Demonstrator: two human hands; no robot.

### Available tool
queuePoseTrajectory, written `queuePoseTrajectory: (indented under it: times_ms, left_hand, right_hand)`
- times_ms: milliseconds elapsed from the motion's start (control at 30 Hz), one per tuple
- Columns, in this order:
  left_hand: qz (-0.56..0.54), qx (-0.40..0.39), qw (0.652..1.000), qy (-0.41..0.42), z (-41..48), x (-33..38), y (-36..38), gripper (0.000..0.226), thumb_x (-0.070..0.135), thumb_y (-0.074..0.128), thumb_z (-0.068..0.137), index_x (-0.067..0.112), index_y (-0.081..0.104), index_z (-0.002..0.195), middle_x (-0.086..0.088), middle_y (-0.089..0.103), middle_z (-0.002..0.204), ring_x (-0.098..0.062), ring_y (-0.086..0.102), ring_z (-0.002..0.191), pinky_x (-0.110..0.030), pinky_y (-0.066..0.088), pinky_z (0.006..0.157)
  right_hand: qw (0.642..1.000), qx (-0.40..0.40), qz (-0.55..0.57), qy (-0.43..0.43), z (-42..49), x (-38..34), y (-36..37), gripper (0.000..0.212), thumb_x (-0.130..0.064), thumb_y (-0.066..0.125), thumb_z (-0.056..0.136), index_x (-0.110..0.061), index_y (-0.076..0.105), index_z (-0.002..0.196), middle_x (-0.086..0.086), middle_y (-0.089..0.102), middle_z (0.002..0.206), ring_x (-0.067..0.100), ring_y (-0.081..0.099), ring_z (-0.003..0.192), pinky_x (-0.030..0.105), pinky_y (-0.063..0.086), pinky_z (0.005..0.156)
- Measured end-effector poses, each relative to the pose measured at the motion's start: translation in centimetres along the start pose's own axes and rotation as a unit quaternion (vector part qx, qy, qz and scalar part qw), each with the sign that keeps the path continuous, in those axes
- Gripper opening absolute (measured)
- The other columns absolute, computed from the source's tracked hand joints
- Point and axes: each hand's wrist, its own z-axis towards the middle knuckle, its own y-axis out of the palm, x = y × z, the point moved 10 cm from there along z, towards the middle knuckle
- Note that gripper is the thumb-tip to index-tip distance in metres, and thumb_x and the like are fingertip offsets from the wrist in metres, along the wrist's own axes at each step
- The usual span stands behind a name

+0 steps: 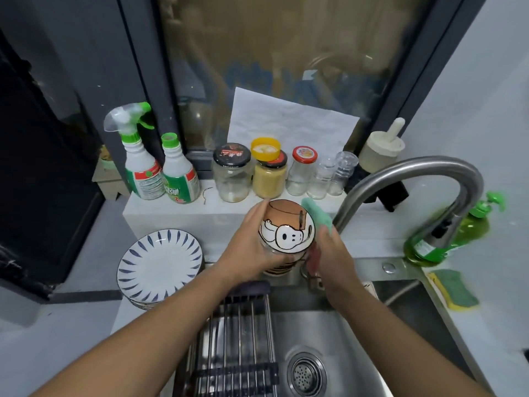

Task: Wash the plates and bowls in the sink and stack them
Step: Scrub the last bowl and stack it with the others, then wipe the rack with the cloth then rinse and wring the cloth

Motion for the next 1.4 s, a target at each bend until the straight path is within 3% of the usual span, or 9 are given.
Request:
queuePoseTrajectory:
  times_ms: [233,400,600,733,833,967,1133,1300,1400]
  left_hand:
    - [0.012,0.001,1.0,-0.014,0.8,-3.0,1.5,0.129,0.069,0.08,0.057,0.019,0.022,0.161,0.017,0.03,0.154,0.003,0.024,0.143,0.001,0.015,0.108]
    - [0.036,-0.01,0.999,0.004,1.0,-4.0,2.6,0.128,0.066,0.076,0.06,0.018,0.017,0.162,0.007,0.027,0.162,-0.01,0.021,0.15,-0.015,0.016,0.116]
    - [0.045,-0.023,0.999,-0.01,0.7,-5.0,3.4,0.135,0.071,0.07,0.06,0.016,0.004,0.164,0.001,0.017,0.166,-0.01,0.011,0.151,-0.025,0.013,0.12]
    - [0.034,-0.014,0.999,-0.039,0.6,-5.8,3.5,0.133,0.046,0.09,0.068,0.016,0.002,0.164,-0.002,0.018,0.166,-0.017,0.013,0.153,-0.028,0.018,0.121]
    - [0.033,0.01,0.998,-0.05,0.5,-6.1,3.2,0.135,0.041,0.093,0.068,0.017,0.001,0.164,0.0,0.018,0.166,-0.018,0.013,0.154,-0.032,0.018,0.122]
    - [0.044,0.037,0.996,-0.074,-1.0,-6.8,2.4,0.141,0.046,0.093,0.067,0.02,-0.006,0.163,0.002,0.007,0.17,-0.015,0.005,0.156,-0.033,0.011,0.125]
    - [-0.029,0.091,0.986,-0.136,-7.7,-7.8,0.7,0.105,0.064,0.069,0.084,0.024,0.013,0.163,0.002,0.024,0.167,-0.013,0.024,0.153,-0.041,0.023,0.126]
    - [-0.005,0.137,0.971,-0.196,-15.8,-10.6,-0.7,0.033,0.041,0.056,0.103,0.035,0.049,0.134,0.015,0.062,0.124,0.003,0.057,0.116,-0.036,0.045,0.109]
    - [0.023,0.135,0.963,-0.23,-19.2,-12.9,-1.5,0.04,0.057,0.049,0.101,0.029,0.057,0.128,0.01,0.065,0.123,-0.011,0.06,0.119,-0.035,0.046,0.106]
  right_hand:
    - [0.999,0.02,-0.024,-0.013,0.6,2.0,0.2,0.043,-0.022,0.029,0.109,-0.04,0.053,0.139,-0.026,0.056,0.138,-0.007,0.047,0.13,0.018,0.036,0.104]
    - [0.999,0.04,-0.002,-0.034,0.2,2.3,0.2,0.041,-0.019,0.029,0.11,-0.03,0.057,0.137,-0.015,0.06,0.137,0.001,0.053,0.127,0.019,0.042,0.102]
    - [0.995,0.082,0.049,-0.006,-1.2,1.7,-0.7,0.037,-0.017,0.029,0.11,-0.025,0.063,0.123,-0.005,0.07,0.121,0.003,0.065,0.107,0.008,0.049,0.077]
    - [0.991,0.13,0.039,-0.001,-1.9,1.4,-2.2,0.031,-0.023,0.032,0.109,-0.031,0.062,0.109,-0.003,0.068,0.077,0.017,0.06,0.067,0.022,0.051,0.057]
    - [0.987,0.155,0.035,0.001,-2.3,2.1,-3.9,0.029,-0.031,0.034,0.108,-0.029,0.062,0.115,-0.011,0.069,0.081,0.005,0.062,0.069,0.013,0.051,0.058]
    - [0.985,0.134,0.097,0.043,-3.2,3.0,-5.1,0.031,-0.04,0.036,0.107,-0.026,0.063,0.113,0.009,0.073,0.1,0.023,0.067,0.082,0.033,0.053,0.061]
    - [0.989,0.024,0.088,0.113,-5.8,5.4,-4.9,0.044,-0.049,0.036,0.102,-0.015,0.058,0.12,0.018,0.074,0.103,0.037,0.069,0.08,0.041,0.051,0.064]
    - [0.978,-0.098,0.045,0.181,-10.0,9.3,-2.1,0.043,-0.045,0.031,0.105,-0.015,0.059,0.12,0.022,0.073,0.094,0.034,0.061,0.072,0.033,0.048,0.055]
    - [0.966,-0.156,0.015,0.207,-10.5,11.7,1.2,0.041,-0.042,0.033,0.106,-0.016,0.057,0.127,0.02,0.072,0.105,0.032,0.07,0.084,0.047,0.058,0.07]
